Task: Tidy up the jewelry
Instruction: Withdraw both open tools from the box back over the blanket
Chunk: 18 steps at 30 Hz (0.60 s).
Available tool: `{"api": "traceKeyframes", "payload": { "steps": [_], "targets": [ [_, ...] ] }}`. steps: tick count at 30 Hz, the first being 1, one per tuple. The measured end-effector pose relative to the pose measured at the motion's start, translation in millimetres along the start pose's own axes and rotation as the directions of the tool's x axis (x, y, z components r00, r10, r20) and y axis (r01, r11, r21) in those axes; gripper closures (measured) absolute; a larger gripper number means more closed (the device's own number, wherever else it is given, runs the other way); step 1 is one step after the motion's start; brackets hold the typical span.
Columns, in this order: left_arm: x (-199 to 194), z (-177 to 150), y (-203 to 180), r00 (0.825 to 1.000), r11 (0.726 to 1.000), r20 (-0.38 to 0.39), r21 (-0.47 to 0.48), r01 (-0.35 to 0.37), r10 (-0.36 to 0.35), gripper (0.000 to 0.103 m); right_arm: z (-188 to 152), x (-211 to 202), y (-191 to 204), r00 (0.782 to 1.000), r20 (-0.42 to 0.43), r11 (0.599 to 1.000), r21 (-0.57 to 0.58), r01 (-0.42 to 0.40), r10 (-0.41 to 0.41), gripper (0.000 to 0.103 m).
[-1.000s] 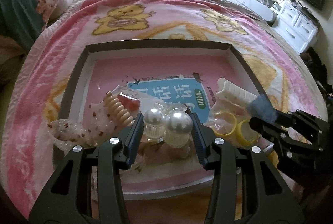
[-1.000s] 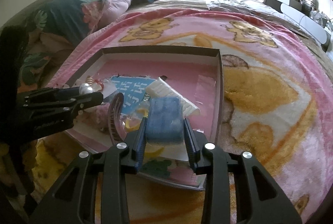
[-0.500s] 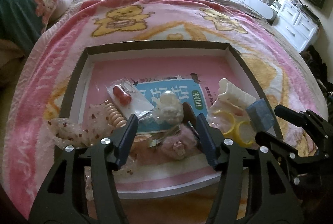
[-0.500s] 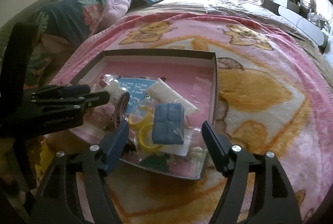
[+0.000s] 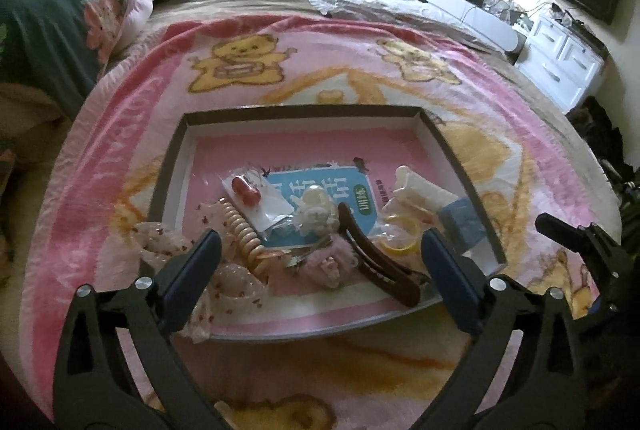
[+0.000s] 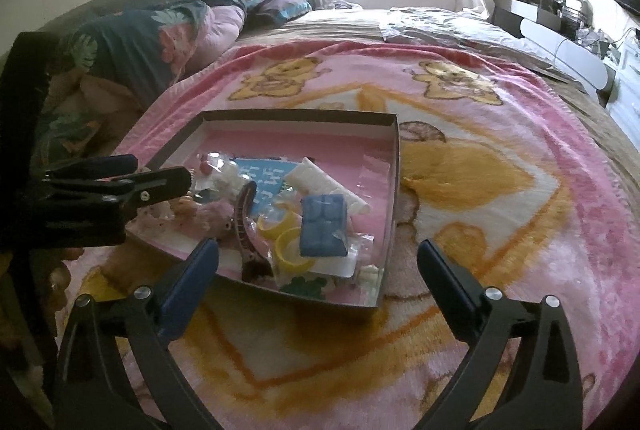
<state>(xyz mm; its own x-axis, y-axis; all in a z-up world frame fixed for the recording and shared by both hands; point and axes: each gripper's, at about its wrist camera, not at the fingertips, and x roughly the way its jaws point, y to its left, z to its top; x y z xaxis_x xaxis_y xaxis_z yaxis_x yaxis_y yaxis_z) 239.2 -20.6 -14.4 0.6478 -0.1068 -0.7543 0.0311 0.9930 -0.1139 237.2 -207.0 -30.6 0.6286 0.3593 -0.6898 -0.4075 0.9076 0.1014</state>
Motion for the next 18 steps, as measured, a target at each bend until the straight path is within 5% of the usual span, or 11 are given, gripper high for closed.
{"api": "traceKeyframes", "payload": {
  "steps": [18],
  "targets": [
    [-73.5, -27.0, 3.6, 0.994, 1.000, 0.104, 0.003, 0.012, -0.012, 0.009, -14.8, -65.6, 13.0, 0.995, 0.102, 1.000, 0.009, -0.001, 0.000, 0.004]
  ]
}}
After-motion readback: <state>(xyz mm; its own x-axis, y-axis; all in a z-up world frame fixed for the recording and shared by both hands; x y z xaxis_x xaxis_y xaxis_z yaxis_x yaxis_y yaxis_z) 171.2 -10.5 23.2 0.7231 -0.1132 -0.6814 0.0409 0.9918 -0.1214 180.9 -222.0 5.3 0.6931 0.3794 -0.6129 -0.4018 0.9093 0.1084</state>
